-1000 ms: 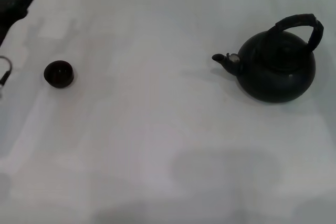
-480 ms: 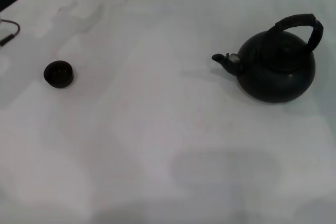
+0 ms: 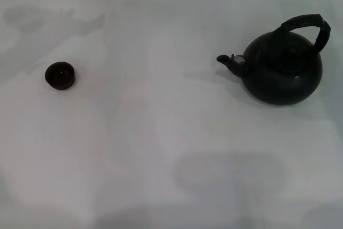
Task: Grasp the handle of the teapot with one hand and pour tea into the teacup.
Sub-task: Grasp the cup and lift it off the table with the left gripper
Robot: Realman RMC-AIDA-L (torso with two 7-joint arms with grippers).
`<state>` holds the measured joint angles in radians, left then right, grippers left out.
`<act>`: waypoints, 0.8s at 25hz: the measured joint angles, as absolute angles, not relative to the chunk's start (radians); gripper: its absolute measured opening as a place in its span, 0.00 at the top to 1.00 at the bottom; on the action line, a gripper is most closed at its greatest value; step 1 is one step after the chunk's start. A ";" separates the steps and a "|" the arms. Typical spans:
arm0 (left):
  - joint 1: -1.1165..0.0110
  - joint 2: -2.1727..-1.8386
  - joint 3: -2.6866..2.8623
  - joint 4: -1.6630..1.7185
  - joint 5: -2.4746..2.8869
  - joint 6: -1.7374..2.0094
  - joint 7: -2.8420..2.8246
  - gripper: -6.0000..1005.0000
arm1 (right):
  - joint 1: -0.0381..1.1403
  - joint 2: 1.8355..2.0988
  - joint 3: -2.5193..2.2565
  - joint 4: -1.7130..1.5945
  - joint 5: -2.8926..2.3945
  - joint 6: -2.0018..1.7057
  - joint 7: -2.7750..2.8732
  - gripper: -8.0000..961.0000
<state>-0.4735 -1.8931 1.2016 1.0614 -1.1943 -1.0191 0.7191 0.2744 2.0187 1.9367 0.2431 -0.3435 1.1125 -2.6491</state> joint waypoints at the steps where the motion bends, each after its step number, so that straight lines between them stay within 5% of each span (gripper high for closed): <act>1: -0.483 -1.909 1.153 1.089 -1.115 -1.073 0.696 0.11 | 0.275 2.019 1.935 0.243 -0.344 1.113 -2.649 0.11; 20: -0.560 -2.017 1.056 1.174 -0.563 -1.302 0.602 0.11 | 0.284 2.019 1.940 0.241 -0.343 1.099 -2.650 0.11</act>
<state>-0.5603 -2.0165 1.0560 1.1736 -0.5630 -1.3019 0.6019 0.2839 2.0187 1.9405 0.2408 -0.3427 1.0985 -2.6502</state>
